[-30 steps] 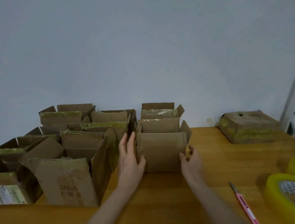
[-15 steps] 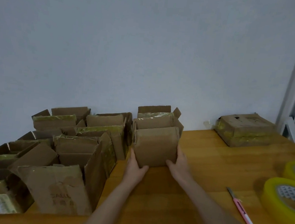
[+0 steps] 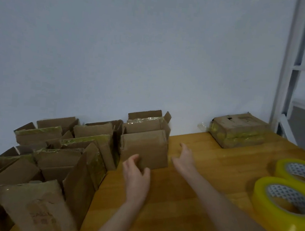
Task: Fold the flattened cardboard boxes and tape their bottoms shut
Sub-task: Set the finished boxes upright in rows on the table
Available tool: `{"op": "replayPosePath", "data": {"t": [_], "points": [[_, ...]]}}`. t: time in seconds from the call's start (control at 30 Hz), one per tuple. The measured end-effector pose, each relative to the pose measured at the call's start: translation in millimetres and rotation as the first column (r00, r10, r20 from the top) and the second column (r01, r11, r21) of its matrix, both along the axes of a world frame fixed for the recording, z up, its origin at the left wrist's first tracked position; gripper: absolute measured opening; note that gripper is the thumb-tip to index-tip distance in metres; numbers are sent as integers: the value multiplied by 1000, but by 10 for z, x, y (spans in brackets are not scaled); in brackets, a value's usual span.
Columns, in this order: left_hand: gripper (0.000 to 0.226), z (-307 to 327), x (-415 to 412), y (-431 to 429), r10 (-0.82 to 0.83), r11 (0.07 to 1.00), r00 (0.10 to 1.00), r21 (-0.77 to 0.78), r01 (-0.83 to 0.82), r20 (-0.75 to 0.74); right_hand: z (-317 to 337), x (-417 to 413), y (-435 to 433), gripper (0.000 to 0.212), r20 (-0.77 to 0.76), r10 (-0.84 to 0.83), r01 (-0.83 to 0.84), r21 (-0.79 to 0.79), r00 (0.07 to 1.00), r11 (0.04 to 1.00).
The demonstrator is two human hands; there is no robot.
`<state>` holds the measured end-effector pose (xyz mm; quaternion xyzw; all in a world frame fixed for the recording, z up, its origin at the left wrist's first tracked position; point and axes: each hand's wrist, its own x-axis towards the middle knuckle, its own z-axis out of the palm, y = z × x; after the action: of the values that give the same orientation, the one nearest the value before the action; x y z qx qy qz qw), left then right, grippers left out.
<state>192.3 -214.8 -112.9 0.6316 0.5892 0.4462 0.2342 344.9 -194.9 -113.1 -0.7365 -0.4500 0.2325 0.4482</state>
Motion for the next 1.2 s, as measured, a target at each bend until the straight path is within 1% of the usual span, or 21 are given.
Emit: {"op": "replayPosePath", "data": {"t": [0.07, 0.13, 0.2, 0.33, 0.4, 0.53, 0.6, 0.63, 0.7, 0.77, 0.83, 0.87, 0.93, 0.97, 1.0, 1.03, 1.07, 1.13, 1.17, 1.2], "points": [[47, 6, 326, -26, -180, 982, 980, 46, 184, -84, 75, 245, -81, 62, 37, -80, 79, 19, 996, 997], [47, 64, 738, 81, -318, 938, 916, 56, 341, -245, 136, 567, -163, 58, 49, -153, 151, 30, 987, 988], [52, 133, 1198, 224, -388, 894, 850, 76, 441, -357, 176, 935, -226, 58, 41, -245, 243, 45, 969, 969], [64, 167, 2135, 504, -494, 805, 730, 68, 589, -472, 160, 1604, -249, 57, -10, -383, 384, 37, 923, 923], [69, 146, 2553, 645, -516, 776, 674, 44, 629, -528, 126, 1873, -198, 57, -33, -437, 438, 35, 899, 898], [74, 90, 3105, 954, -468, 758, 553, 9, 652, -690, 99, 2342, -28, 64, -86, -512, 517, 37, 855, 855], [66, 43, 3203, 1068, -446, 758, 499, -17, 652, -743, 78, 2530, 46, 70, -88, -539, 543, 27, 837, 839], [59, 14, 3204, 1109, -433, 758, 500, -4, 652, -750, 71, 2603, 79, 72, -98, -549, 554, 26, 830, 832], [47, -48, 3118, 1168, -413, 754, 569, 84, 652, -711, 51, 2711, 132, 76, -115, -567, 575, 51, 816, 817], [42, -89, 2968, 1185, -422, 739, 627, 152, 656, -654, 45, 2765, 174, 79, -132, -571, 582, 69, 810, 810], [37, -92, 2836, 1157, -471, 731, 670, 171, 660, -574, 38, 2761, 213, 72, -177, -529, 548, 78, 830, 833], [32, -68, 2776, 1125, -509, 749, 708, 153, 645, -490, 42, 2720, 217, 65, -184, -506, 525, 71, 843, 848], [25, 6, 2635, 1076, -528, 831, 818, 60, 553, -228, 64, 2589, 191, 59, -175, -485, 496, 24, 857, 868], [31, 54, 2550, 1048, -494, 869, 866, -17, 494, -81, 72, 2521, 166, 59, -176, -480, 487, -5, 859, 873], [42, 80, 2465, 1019, -444, 890, 895, -97, 446, 48, 66, 2465, 139, 58, -186, -471, 476, -20, 862, 879], [53, 112, 2354, 965, -399, 890, 903, -170, 423, 159, 78, 2384, 84, 54, -211, -454, 458, -31, 866, 888], [62, 148, 2254, 903, -376, 876, 892, -216, 430, 251, 87, 2319, 33, 48, -237, -435, 441, -29, 869, 897], [68, 261, 2016, 702, -371, 846, 844, -235, 479, 387, 163, 2155, -111, 36, -279, -395, 407, -16, 875, 913], [68, 278, 1971, 647, -375, 843, 833, -224, 489, 406, 205, 2121, -163, 32, -295, -392, 408, -6, 871, 913], [67, 303, 1888, 587, -373, 856, 843, -206, 473, 389, 273, 2046, -236, 30, -309, -393, 417, 13, 866, 909]]}}
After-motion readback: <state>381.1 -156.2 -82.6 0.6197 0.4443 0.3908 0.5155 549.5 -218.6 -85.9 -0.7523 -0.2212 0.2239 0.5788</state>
